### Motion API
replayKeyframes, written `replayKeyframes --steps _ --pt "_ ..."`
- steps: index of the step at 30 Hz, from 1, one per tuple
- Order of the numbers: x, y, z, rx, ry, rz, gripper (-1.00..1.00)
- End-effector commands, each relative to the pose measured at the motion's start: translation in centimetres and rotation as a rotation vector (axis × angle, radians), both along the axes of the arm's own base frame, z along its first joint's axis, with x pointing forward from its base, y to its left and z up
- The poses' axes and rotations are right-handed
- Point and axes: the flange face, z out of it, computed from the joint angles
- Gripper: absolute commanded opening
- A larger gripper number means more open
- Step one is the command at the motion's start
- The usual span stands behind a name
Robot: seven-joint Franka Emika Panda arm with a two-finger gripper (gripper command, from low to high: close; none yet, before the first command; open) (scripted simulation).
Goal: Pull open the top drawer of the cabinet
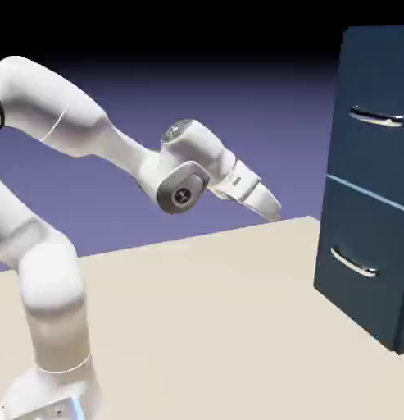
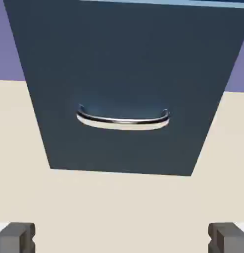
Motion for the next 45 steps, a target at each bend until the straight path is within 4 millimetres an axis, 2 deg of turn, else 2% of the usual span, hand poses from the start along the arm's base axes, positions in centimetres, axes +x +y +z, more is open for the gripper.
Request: replayKeyframes --steps 1,11,20,33,43,44,45 --pt "0.3 0.3 0.6 -0.048 -0.012 0.056 0.00" --pt "3.2 2.9 5.6 -0.565 -0.139 0.557 0.00" --pt "5.6 3.9 8.5 -1.097 -0.233 0.927 0.00" --pt "9.5 3.9 9.9 -1.967 -0.237 1.344 0.00" --pt "12.9 3.0 9.8 -2.701 -0.045 1.577 0.00" --pt "13.3 2.9 9.8 2.672 0.011 -1.535 0.00" --pt "13.6 2.8 9.8 2.618 -0.023 -1.480 0.00"
